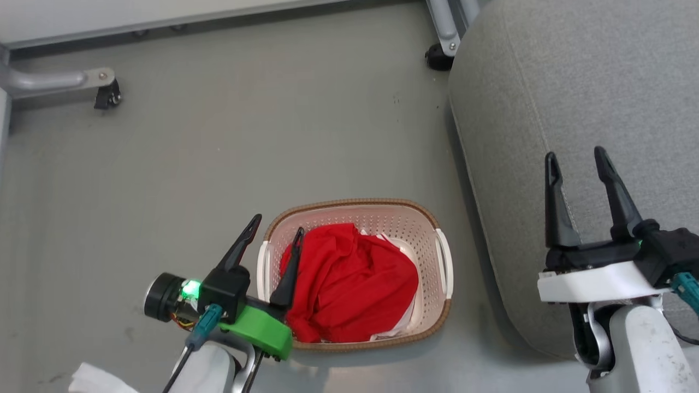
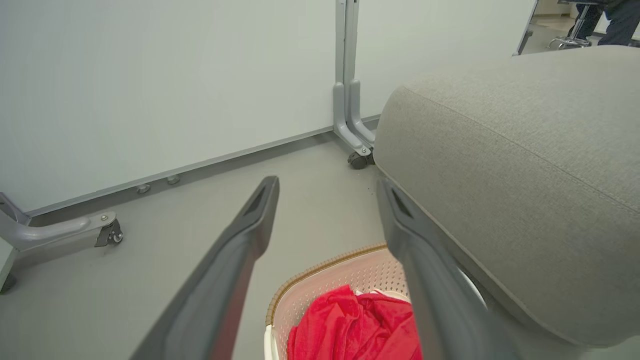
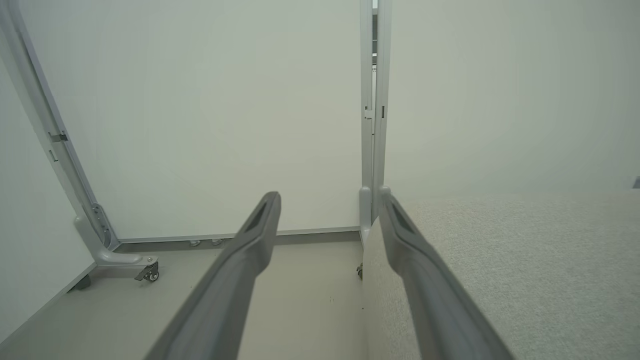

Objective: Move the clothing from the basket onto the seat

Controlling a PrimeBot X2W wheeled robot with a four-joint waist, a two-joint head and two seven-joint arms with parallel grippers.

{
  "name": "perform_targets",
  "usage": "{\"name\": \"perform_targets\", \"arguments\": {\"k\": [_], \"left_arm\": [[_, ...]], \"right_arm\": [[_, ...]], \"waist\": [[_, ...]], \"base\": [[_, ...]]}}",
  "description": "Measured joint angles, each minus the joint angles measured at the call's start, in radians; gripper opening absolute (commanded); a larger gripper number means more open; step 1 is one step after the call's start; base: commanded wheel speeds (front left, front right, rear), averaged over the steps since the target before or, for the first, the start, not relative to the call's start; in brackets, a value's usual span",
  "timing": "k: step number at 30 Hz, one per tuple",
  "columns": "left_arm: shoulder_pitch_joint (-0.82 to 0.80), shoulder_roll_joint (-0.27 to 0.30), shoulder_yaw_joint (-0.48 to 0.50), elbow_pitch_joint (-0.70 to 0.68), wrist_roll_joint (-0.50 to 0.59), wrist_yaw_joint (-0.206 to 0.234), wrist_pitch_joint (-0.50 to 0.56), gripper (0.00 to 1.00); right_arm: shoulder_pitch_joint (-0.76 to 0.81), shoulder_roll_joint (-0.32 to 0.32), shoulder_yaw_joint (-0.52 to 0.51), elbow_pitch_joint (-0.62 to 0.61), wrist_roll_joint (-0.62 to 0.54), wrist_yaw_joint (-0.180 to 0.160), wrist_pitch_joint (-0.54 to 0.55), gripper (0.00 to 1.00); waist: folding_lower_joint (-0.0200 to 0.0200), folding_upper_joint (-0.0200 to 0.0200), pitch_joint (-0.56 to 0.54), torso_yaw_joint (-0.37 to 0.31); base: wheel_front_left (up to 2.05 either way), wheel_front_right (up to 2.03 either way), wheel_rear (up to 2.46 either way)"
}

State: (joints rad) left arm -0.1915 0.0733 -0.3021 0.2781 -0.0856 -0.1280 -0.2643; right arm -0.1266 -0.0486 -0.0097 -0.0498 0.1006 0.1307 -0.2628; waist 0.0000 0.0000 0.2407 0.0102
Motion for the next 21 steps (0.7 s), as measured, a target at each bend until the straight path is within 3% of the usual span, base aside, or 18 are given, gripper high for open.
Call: {"name": "perform_targets", "arguments": {"k": [8,15,21], "left_arm": [[-0.224,0.051,-0.146,0.215,0.007,0.000,0.000,1.00],[-0.455,0.056,-0.319,0.450,0.013,-0.001,0.000,1.00],[-0.615,0.038,-0.372,0.668,0.036,0.000,0.000,1.00]], "right_arm": [[-0.126,0.000,-0.052,-0.049,-0.014,0.000,0.000,1.00],[-0.198,0.000,-0.095,-0.076,-0.008,0.000,0.000,1.00],[-0.231,-0.002,-0.105,-0.103,0.012,0.000,0.000,1.00]], "waist": [[0.0001,0.0000,0.166,-0.025],[0.0002,0.0000,0.326,-0.052],[0.0002,0.0000,0.451,-0.083]], "base": [[0.00,0.00,0.00],[0.00,0.00,0.00],[0.00,0.00,0.00]]}}
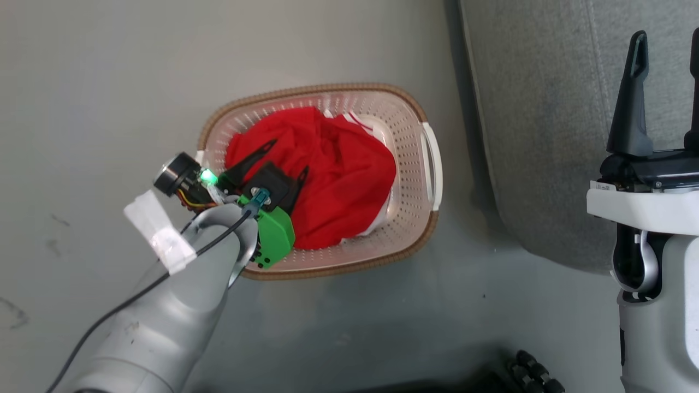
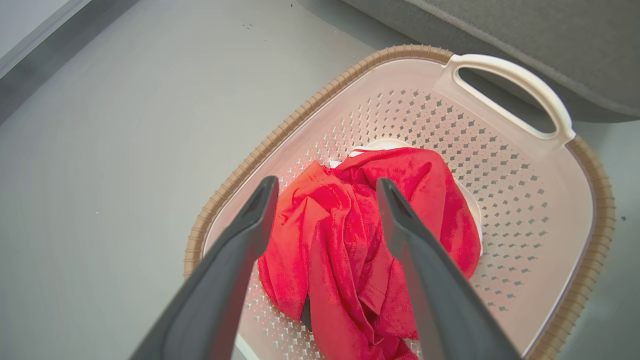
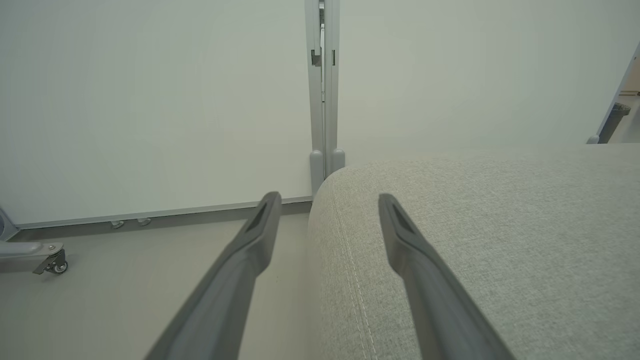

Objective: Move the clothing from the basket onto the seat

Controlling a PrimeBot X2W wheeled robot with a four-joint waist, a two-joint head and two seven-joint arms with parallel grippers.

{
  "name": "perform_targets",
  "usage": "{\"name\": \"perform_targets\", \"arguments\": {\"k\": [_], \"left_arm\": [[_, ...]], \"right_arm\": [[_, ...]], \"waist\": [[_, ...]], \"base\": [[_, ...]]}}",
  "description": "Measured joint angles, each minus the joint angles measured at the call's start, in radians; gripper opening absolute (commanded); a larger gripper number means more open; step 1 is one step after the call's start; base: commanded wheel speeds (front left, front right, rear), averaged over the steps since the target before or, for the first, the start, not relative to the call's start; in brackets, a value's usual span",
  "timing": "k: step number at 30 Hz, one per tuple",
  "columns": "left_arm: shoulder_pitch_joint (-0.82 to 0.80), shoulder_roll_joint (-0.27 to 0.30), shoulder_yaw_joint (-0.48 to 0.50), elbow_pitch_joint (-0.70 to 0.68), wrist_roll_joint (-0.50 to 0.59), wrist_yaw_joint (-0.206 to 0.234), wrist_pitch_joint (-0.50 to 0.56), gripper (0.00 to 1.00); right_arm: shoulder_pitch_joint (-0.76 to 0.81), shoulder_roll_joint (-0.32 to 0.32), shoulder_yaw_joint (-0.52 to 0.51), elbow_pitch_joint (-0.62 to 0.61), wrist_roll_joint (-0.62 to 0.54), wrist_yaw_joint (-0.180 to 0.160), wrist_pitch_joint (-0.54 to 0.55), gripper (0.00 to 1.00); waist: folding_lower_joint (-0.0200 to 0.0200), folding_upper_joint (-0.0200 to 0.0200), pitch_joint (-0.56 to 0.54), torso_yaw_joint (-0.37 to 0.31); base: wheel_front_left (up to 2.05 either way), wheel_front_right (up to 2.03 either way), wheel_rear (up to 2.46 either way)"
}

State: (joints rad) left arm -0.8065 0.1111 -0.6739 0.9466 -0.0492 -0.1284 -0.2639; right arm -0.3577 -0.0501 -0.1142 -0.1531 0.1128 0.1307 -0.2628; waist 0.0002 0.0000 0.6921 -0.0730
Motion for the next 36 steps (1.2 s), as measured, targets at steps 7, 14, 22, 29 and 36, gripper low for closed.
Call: {"name": "perform_targets", "arguments": {"k": [7,14,22,29,36], "left_arm": [[-0.128,-0.027,-0.015,0.182,0.014,0.024,0.053,1.00],[-0.200,-0.029,-0.050,0.286,0.052,0.084,0.089,1.00],[-0.233,-0.009,-0.085,0.316,0.079,0.165,0.080,1.00],[-0.245,0.002,-0.104,0.321,0.092,0.182,0.036,0.00],[-0.242,0.002,-0.105,0.307,0.068,0.200,0.007,0.00]], "right_arm": [[-0.018,0.000,-0.004,-0.015,0.021,0.000,0.000,1.00],[-0.031,0.000,0.017,-0.014,0.049,0.000,0.000,1.00],[-0.037,0.000,0.026,-0.016,0.073,0.000,0.000,1.00],[-0.034,0.000,0.036,-0.015,0.087,0.000,0.000,1.00],[-0.023,0.000,0.045,0.005,0.083,0.000,0.000,1.00]], "waist": [[0.0000,0.0000,0.126,-0.034],[0.0000,0.0000,0.223,-0.065],[-0.0001,0.0000,0.269,-0.110],[-0.0001,0.0000,0.281,-0.129],[-0.0001,0.0000,0.255,-0.124]], "base": [[0.00,0.00,0.00],[0.00,0.00,0.00],[0.00,0.00,0.00],[0.00,0.00,0.00],[0.00,0.00,0.00]]}}
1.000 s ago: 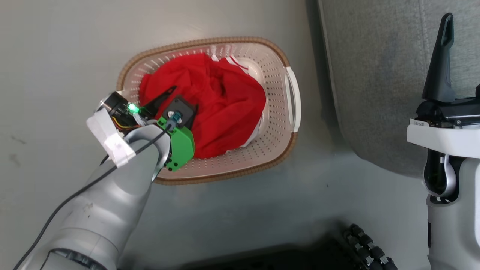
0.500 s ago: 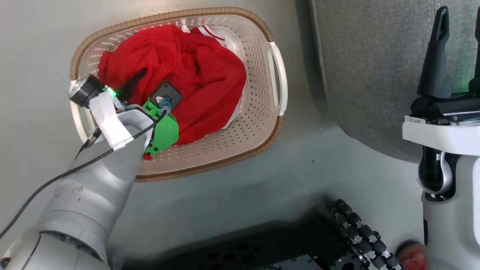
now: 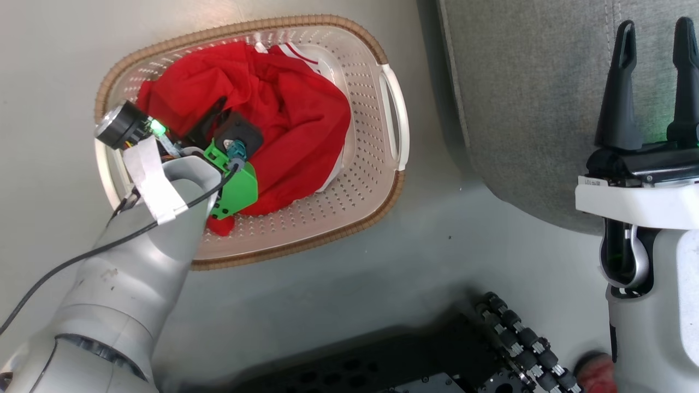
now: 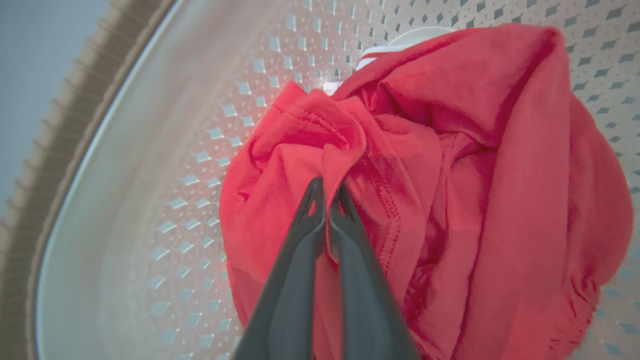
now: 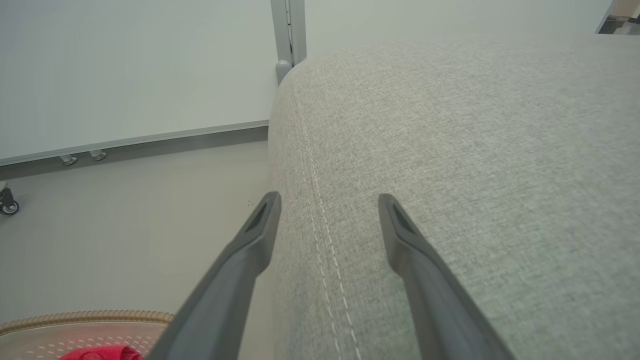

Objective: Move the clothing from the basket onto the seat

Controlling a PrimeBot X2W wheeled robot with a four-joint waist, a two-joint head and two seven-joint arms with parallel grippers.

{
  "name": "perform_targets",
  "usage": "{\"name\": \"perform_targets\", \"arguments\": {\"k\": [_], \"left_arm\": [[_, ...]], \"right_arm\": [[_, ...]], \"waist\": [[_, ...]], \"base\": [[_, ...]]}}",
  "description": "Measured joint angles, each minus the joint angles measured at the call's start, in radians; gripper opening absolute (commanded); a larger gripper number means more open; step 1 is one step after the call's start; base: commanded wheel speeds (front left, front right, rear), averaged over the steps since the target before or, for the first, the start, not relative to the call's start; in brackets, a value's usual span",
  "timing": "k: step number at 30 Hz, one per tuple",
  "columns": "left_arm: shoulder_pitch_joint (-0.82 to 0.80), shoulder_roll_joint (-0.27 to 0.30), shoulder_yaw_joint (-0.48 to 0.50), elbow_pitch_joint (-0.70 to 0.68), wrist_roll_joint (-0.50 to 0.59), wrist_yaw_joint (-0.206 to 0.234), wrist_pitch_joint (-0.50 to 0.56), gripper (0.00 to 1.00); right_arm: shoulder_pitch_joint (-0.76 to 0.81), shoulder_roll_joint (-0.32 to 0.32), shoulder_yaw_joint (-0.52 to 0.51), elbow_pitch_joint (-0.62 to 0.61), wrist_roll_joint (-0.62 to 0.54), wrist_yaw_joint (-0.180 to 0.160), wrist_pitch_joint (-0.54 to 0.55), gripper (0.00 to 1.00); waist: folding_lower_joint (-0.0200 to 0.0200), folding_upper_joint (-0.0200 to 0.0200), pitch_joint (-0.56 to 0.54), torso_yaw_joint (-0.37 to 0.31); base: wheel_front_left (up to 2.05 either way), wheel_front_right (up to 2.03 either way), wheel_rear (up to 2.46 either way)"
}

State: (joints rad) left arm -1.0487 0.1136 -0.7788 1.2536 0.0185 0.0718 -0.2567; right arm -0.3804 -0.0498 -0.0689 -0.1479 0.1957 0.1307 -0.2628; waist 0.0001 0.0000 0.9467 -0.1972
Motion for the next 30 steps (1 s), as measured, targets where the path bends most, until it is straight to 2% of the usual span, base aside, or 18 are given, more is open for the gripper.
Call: {"name": "perform_targets", "arguments": {"k": [3,6,14,20,30], "left_arm": [[0.028,-0.007,0.012,-0.044,-0.023,0.012,-0.002,0.00],[0.090,-0.008,0.035,-0.151,-0.061,0.013,-0.005,0.00],[0.322,0.027,0.110,-0.425,-0.143,0.051,-0.007,0.00],[0.489,0.034,0.205,-0.638,-0.206,0.046,-0.007,0.00],[0.679,0.019,0.308,-0.918,-0.199,0.010,-0.007,0.00]], "right_arm": [[0.007,0.000,-0.009,0.018,0.011,0.000,0.000,1.00],[0.012,0.001,0.001,0.035,0.011,0.000,0.000,1.00],[0.088,0.001,0.026,0.064,-0.033,0.000,0.000,1.00],[0.166,0.001,0.042,0.089,-0.059,0.000,0.000,1.00],[0.309,0.001,0.082,0.117,-0.089,0.000,0.000,1.00]], "waist": [[0.0000,0.0000,-0.030,0.008],[0.0000,0.0000,-0.069,0.017],[0.0000,0.0000,-0.221,0.043],[-0.0001,0.0000,-0.361,0.064],[-0.0001,0.0000,-0.599,0.100]], "base": [[0.00,0.00,0.00],[0.00,0.00,0.00],[0.00,0.00,0.00],[0.00,0.00,0.00],[0.00,0.00,0.00]]}}
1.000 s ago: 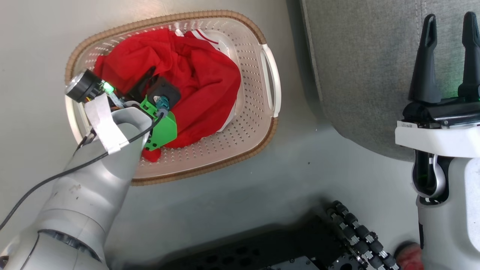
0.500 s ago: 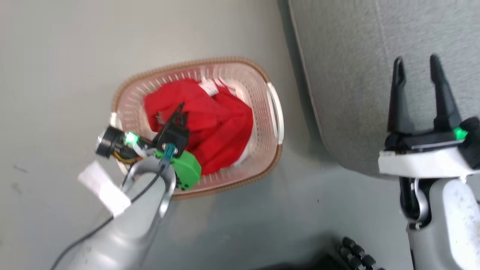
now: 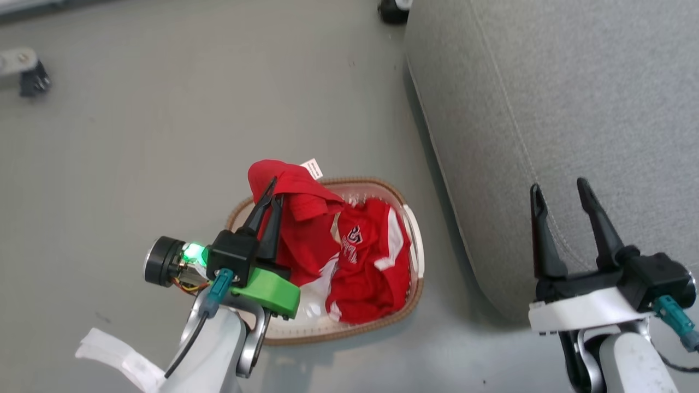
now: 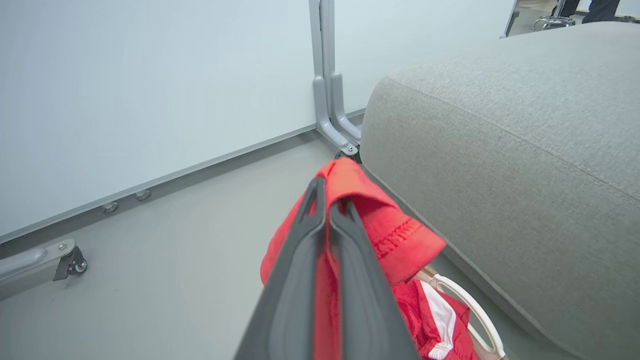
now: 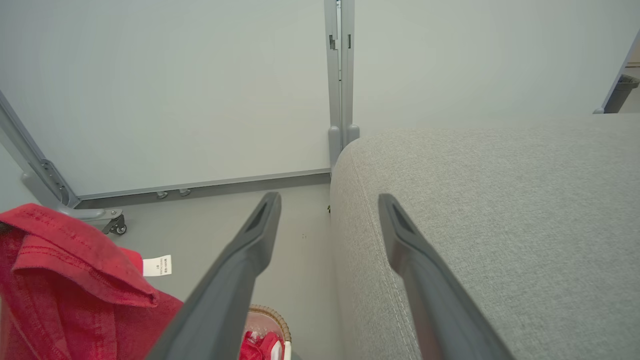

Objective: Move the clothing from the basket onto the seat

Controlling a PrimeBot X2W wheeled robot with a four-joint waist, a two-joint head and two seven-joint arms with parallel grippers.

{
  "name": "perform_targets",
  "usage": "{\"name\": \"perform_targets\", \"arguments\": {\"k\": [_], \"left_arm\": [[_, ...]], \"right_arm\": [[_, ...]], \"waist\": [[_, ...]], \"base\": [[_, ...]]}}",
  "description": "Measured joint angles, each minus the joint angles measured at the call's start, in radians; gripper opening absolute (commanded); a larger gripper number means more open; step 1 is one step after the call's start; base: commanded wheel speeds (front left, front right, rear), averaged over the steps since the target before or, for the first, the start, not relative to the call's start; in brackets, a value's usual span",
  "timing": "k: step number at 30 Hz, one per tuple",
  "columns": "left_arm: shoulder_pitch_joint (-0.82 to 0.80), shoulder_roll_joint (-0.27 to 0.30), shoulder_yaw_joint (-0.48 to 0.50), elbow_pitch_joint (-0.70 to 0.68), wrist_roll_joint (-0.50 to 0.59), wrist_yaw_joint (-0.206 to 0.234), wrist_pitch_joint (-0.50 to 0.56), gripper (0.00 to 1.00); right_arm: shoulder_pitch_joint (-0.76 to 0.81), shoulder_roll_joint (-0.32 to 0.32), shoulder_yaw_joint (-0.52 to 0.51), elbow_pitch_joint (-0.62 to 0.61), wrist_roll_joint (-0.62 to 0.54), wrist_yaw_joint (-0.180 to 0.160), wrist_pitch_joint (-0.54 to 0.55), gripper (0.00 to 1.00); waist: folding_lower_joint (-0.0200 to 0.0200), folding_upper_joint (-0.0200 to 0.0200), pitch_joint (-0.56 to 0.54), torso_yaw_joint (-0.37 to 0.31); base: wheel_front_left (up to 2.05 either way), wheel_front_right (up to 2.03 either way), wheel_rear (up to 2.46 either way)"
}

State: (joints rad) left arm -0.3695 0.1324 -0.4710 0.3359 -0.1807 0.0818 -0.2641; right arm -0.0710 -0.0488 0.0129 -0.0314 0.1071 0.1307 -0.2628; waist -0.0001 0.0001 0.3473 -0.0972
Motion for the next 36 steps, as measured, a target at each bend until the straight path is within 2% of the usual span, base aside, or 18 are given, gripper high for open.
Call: {"name": "perform_targets", "arguments": {"k": [12,19,27,36], "left_arm": [[0.082,-0.034,0.051,-0.129,0.049,-0.066,0.000,0.00],[0.081,-0.050,0.052,-0.169,0.072,-0.097,0.000,0.00],[0.080,-0.058,0.028,-0.193,0.105,-0.118,0.000,0.00],[0.019,-0.078,-0.060,-0.189,0.093,-0.167,0.000,0.00]], "right_arm": [[0.116,0.000,0.088,0.025,0.004,0.000,0.000,1.00],[0.128,0.000,0.122,0.026,0.007,0.000,0.000,1.00],[0.132,-0.001,0.150,0.024,0.002,0.000,0.000,1.00],[0.080,-0.001,0.255,0.033,-0.046,0.000,0.000,1.00]], "waist": [[0.0000,0.0000,-0.253,0.027],[0.0000,0.0000,-0.343,0.026],[0.0000,0.0000,-0.371,0.015],[0.0000,0.0000,-0.353,0.023]], "base": [[0.00,0.00,0.00],[0.00,0.00,0.00],[0.00,0.00,0.00],[0.00,0.00,0.00]]}}
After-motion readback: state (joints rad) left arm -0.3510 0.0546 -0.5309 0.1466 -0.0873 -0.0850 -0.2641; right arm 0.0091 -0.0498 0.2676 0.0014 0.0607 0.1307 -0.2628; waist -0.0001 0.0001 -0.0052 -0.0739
